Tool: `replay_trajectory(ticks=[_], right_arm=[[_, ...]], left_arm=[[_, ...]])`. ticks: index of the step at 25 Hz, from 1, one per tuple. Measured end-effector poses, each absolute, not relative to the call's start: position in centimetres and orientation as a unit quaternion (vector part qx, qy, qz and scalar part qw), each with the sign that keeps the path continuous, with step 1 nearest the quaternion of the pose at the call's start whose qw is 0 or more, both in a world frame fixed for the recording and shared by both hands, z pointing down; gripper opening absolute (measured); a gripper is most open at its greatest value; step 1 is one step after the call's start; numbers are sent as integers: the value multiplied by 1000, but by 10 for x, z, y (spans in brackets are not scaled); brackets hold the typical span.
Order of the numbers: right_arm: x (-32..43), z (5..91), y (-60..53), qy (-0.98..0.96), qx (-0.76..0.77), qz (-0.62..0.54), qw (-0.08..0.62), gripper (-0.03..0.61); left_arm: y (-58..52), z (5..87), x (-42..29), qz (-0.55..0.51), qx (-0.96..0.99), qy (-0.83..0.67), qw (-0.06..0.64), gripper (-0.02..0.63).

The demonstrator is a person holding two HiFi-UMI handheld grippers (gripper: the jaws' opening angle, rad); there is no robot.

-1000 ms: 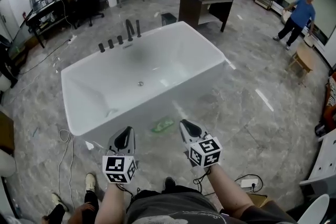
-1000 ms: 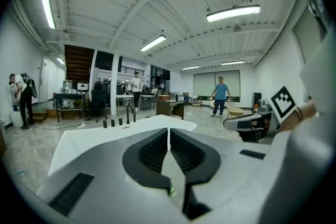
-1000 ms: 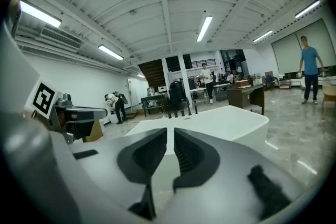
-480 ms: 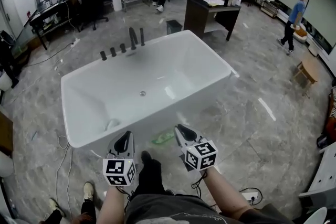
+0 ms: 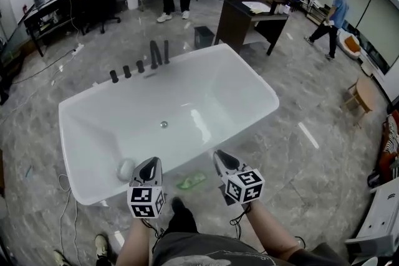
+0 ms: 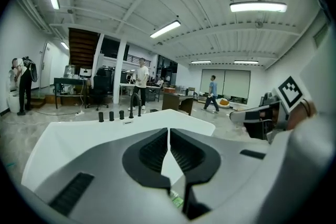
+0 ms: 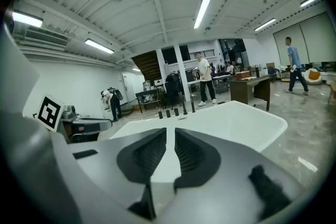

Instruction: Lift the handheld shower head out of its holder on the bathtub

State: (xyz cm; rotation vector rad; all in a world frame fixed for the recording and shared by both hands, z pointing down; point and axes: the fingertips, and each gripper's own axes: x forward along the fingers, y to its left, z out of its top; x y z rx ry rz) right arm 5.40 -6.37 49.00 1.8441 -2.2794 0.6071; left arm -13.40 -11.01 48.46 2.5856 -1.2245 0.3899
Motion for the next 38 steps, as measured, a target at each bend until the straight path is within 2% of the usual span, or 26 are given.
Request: replay_trajectory(ticks=[9,22,38], right_arm=[[63,497,-191,-746,624,218,82,40],[110,517,-278,-765,595,227,94,40],[198,596,-561,-823,508,219,133,40]], left_arm=[[-235,500,-134,146,891,-408,134,25],[-295,506,-96,167,879,-422,142,25],[-475,548,-6,162,799,-554,168,25]])
